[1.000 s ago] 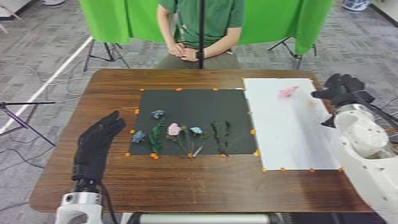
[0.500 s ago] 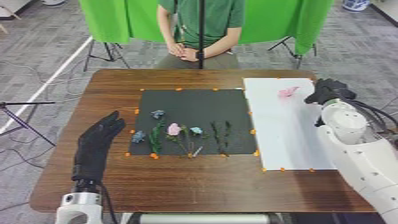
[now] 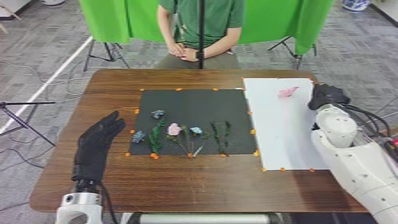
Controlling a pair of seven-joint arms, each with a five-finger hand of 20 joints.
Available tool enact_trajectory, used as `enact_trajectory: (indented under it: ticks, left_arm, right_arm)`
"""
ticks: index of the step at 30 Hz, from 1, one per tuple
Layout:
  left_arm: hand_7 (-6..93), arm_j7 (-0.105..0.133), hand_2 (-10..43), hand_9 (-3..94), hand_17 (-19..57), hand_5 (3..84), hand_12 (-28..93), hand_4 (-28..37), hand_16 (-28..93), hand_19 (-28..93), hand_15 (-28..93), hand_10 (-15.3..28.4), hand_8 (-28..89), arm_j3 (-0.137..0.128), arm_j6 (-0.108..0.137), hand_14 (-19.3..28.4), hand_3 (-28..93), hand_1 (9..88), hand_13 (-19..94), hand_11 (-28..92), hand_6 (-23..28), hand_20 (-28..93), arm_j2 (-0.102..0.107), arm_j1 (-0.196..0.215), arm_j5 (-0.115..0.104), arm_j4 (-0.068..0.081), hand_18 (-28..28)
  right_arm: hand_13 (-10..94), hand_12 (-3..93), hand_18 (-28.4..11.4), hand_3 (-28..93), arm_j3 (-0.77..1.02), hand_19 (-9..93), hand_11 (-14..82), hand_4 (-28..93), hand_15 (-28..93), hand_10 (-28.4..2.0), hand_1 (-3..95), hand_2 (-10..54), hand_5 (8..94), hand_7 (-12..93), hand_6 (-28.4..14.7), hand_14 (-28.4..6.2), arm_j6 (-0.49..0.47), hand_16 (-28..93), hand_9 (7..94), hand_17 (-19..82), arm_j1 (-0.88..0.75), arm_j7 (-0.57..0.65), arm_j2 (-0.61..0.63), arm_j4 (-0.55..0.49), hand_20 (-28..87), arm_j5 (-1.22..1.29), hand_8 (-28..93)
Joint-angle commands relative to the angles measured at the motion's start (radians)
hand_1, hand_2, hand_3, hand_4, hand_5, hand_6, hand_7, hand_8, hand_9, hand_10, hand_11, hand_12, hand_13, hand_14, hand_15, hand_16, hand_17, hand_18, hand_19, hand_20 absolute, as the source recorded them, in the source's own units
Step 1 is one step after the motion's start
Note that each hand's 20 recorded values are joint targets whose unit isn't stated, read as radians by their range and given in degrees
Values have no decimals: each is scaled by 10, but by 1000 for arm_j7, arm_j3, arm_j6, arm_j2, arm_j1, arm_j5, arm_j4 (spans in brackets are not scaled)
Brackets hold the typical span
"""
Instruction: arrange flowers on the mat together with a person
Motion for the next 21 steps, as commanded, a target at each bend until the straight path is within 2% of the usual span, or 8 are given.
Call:
enact_trajectory:
  ticks: [1, 6, 12, 16, 21]
  left_arm:
    - [123, -7, -17, 448, 78, 469, 130, -200, 4, 30, 99, 131, -64, -1, 5, 152, 665, 259, 353, 148, 30, 177, -13, 15, 3, -3, 94]
    - [124, -14, -18, 447, 77, 469, 130, -200, 4, 31, 99, 131, -64, -5, 3, 152, 666, 259, 353, 149, 30, 175, -7, 18, 2, -4, 94]
    - [124, -17, -17, 448, 76, 469, 130, -200, 4, 31, 99, 132, -64, -5, -1, 151, 665, 259, 354, 149, 30, 174, -6, 20, 4, -5, 94]
    - [124, -18, -17, 448, 76, 469, 130, -200, 4, 31, 99, 132, -64, -4, -3, 151, 665, 259, 354, 149, 30, 174, -3, 14, 4, -4, 94]
    - [124, -23, -18, 447, 76, 469, 130, -199, 4, 31, 99, 132, -64, -6, -4, 152, 667, 258, 354, 148, 31, 173, -1, 13, 4, -4, 95]
  right_arm:
    - [937, 261, -151, 575, 2, 904, 127, -253, 518, -76, 610, -95, 838, 180, 29, -10, 134, 209, 937, 593, -35, 15, 17, -28, 284, 30, 36]
    - [937, 256, -150, 590, 8, 915, 144, -249, 537, -76, 609, -95, 846, 180, 27, -9, 184, 204, 937, 600, -54, 19, 84, -225, 283, 110, 36]
    - [937, 257, -150, 604, -77, 927, 166, -243, 565, -76, 601, -95, 854, 178, 24, -8, 158, 196, 937, 605, -34, -62, 131, -430, 281, 156, 38]
    - [937, 258, -150, 604, -183, 929, 169, -247, 574, -75, 602, -95, 857, 177, 25, -5, 130, 195, 937, 605, 14, -142, 130, -480, 285, 190, 40]
    - [937, 260, -152, 601, -379, 931, 160, -248, 590, -75, 603, -95, 858, 176, 29, -3, 79, 194, 937, 604, 108, -227, 113, -460, 300, 192, 39]
